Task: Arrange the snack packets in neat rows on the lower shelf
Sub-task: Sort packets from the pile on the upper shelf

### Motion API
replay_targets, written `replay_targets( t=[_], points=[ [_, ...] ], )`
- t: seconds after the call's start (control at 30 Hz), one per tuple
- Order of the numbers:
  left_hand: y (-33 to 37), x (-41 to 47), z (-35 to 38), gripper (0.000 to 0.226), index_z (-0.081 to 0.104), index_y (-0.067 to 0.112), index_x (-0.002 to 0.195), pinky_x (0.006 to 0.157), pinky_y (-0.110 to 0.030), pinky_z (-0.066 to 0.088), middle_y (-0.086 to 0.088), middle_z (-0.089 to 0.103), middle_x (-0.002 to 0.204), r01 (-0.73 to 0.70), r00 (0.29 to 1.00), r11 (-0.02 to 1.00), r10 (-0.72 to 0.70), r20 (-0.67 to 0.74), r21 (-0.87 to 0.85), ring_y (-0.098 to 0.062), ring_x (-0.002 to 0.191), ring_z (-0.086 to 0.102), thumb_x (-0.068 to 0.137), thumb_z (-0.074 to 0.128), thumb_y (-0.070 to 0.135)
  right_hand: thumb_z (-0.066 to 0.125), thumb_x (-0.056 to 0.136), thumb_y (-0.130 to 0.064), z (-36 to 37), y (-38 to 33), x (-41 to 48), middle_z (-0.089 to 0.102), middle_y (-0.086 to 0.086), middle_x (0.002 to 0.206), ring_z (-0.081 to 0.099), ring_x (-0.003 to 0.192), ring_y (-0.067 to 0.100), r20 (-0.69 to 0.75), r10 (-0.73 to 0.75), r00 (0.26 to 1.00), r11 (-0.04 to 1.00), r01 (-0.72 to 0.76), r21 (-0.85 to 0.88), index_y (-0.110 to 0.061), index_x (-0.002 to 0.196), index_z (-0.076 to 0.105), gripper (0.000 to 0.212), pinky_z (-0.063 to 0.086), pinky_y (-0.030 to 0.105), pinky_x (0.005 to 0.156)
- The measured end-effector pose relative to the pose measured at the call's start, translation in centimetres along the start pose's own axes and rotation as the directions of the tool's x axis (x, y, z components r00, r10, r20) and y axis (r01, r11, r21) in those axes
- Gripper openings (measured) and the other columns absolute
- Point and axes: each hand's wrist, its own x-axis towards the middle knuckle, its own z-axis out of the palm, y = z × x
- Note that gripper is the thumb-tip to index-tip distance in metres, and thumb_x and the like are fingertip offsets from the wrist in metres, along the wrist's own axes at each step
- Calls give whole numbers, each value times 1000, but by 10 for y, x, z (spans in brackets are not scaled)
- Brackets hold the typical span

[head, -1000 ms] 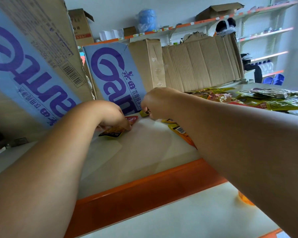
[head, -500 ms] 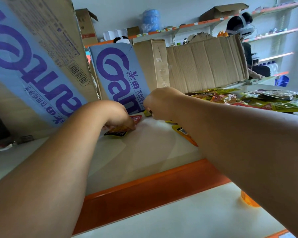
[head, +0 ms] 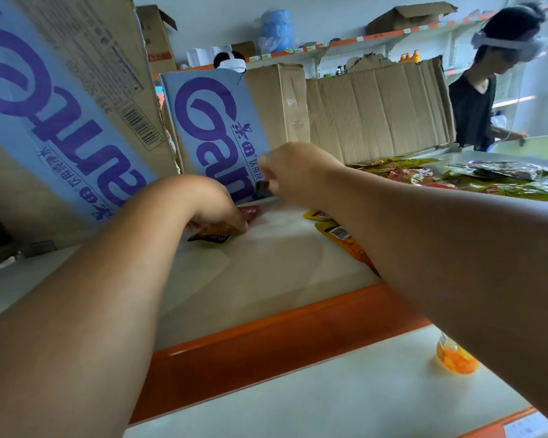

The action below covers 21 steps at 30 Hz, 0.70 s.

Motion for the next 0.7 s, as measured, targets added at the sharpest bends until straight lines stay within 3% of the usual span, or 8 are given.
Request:
replay_targets(
  t=[0.1, 0.2, 0.33, 0.5, 0.63, 0.7],
  points=[
    [-5, 5, -2, 58, 64, 14, 129, 74, -34, 48, -13, 68, 105, 3, 1000, 1000, -3, 19, -5, -29, 88, 62, 86, 76, 51, 48, 95, -15, -11, 3, 0, 55, -1, 80, 53, 72, 18, -199, 128, 972, 949, -62, 308, -19, 94, 56, 10, 34, 28, 55],
    [-8, 11, 0, 63, 66, 8, 128, 67, -32, 43, -17, 65, 87, -11, 1000, 1000, 11, 15, -10, -28, 74, 53, 82, 79, 49, 49, 95, -11, -21, 0, 1, 62, 3, 84, 56, 74, 20, -309, 226, 924, 863, -42, 504, -17, 91, 58, 12, 37, 27, 55],
    [-7, 10, 0, 56, 64, 7, 127, 57, -28, 35, -14, 52, 72, 9, 999, 999, -7, 46, -43, -28, 71, 47, 85, 80, 42, 50, 101, -17, -19, 2, 2, 57, -5, 87, 54, 76, 9, -79, 220, 972, 842, -149, 519, -21, 98, 59, 11, 38, 21, 55],
    [-6, 8, -1, 48, 67, 16, 122, 60, -27, 37, -10, 56, 85, 23, 999, 999, -22, 47, -28, -25, 76, 51, 84, 81, 43, 58, 98, -23, -7, 2, 4, 62, 0, 111, 56, 92, 14, 131, 119, 984, 924, -158, 349, -24, 106, 65, 11, 40, 25, 66],
    [-6, 8, -3, 54, 66, 20, 126, 58, -25, 40, -7, 58, 85, 51, 997, 999, -50, 60, -13, -22, 68, 53, 81, 83, 44, 73, 82, -57, -16, -10, -5, 56, -8, 124, 54, 110, 16, 437, -26, 899, 972, -80, 222, -30, 136, 56, 63, 45, 32, 83],
    [-5, 0, -5, 53, 64, 22, 131, 59, -24, 43, -3, 59, 92, 61, 995, 998, -62, 74, 3, -19, 73, 57, 84, 81, 42, 76, 79, -55, -23, -18, -5, 56, -8, 133, 54, 117, 18, 479, -64, 876, 992, 5, 123, -30, 146, 47, 77, 47, 35, 95]
  ],
)
